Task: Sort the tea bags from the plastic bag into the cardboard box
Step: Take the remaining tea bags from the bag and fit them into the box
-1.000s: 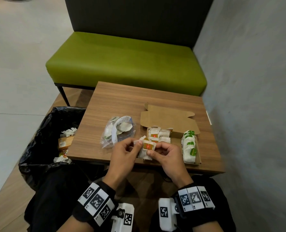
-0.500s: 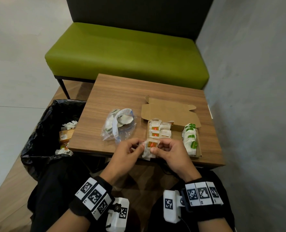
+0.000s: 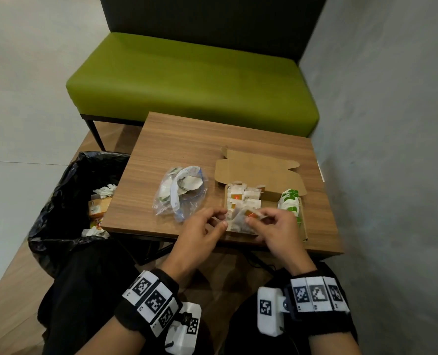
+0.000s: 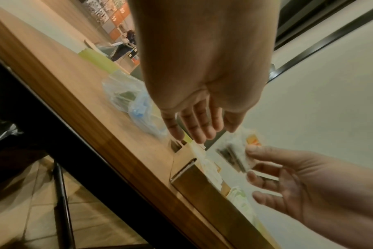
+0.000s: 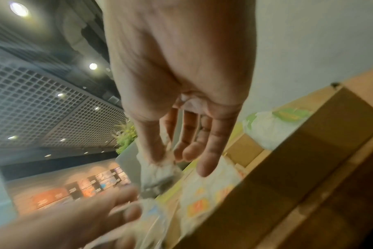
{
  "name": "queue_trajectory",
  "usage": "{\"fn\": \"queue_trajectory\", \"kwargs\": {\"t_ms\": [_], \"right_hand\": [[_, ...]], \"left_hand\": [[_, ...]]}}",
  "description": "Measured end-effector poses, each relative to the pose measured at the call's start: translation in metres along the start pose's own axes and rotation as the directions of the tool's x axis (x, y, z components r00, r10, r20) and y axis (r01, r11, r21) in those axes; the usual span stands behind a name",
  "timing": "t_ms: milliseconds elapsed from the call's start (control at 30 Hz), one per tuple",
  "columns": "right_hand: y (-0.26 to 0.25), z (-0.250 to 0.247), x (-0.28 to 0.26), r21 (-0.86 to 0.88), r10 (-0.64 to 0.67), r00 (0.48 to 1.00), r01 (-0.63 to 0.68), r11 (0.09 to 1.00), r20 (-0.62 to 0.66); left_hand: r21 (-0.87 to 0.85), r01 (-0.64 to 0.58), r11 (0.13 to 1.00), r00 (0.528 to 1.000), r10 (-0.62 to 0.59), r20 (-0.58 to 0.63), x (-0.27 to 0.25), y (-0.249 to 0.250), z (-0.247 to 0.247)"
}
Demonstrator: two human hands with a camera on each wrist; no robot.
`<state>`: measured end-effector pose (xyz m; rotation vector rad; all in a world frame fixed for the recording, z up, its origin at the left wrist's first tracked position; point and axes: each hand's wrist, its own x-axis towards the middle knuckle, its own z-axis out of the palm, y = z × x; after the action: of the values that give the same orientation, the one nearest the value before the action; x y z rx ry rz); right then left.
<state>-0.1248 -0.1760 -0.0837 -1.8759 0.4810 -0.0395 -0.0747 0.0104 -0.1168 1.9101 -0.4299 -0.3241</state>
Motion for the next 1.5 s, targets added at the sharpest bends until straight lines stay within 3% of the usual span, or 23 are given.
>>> {"fn": "queue_trajectory", "kwargs": {"t_ms": [100, 233, 367, 567, 900, 1000, 1133, 1500], "right_hand": [[0.005, -0.029, 0.014, -0.034, 0.03, 0.987, -0.036, 0.999, -0.158], [0.018, -0.042, 0.032, -0.146, 0.117, 0.993, -0.111, 0.983, 0.034], [0.021, -0.036, 0.042, -0.201, 0.176, 0.969, -0.14, 0.97, 0.171], [0.028, -0.019, 0.051, -0.423, 0.234, 0.955, -0.138, 0.895, 0.182], [0.023, -0.011, 0.054, -0.703, 0.149, 0.985, -0.048, 0.71, 0.084], [0.023, -0.009, 0.052, -0.689, 0.107, 0.994, -0.054, 0.723, 0.034], [0.021, -0.017, 0.05, -0.597, 0.181, 0.979, -0.093, 0.797, 0.091], [0.015, -0.003, 0.049, -0.751, 0.025, 0.999, -0.001, 0.66, 0.02]], "left_hand": [[0.136, 0.019, 0.991, 0.999, -0.024, 0.036, 0.002, -0.005, 0.004], [0.292, 0.001, 0.957, 0.989, -0.044, 0.139, -0.001, -0.004, 0.01], [0.373, -0.02, 0.927, 0.991, -0.032, 0.132, -0.004, -0.005, 0.015], [0.398, -0.022, 0.917, 0.992, -0.031, 0.126, -0.003, -0.011, 0.019], [0.416, -0.032, 0.909, 0.993, -0.019, 0.116, -0.002, -0.013, 0.021], [0.424, -0.03, 0.905, 0.992, -0.024, 0.122, -0.001, -0.015, 0.021], [0.431, -0.033, 0.902, 0.993, -0.019, 0.115, -0.001, -0.014, 0.02], [0.438, -0.048, 0.898, 0.994, -0.002, 0.113, -0.002, -0.015, 0.021]]}}
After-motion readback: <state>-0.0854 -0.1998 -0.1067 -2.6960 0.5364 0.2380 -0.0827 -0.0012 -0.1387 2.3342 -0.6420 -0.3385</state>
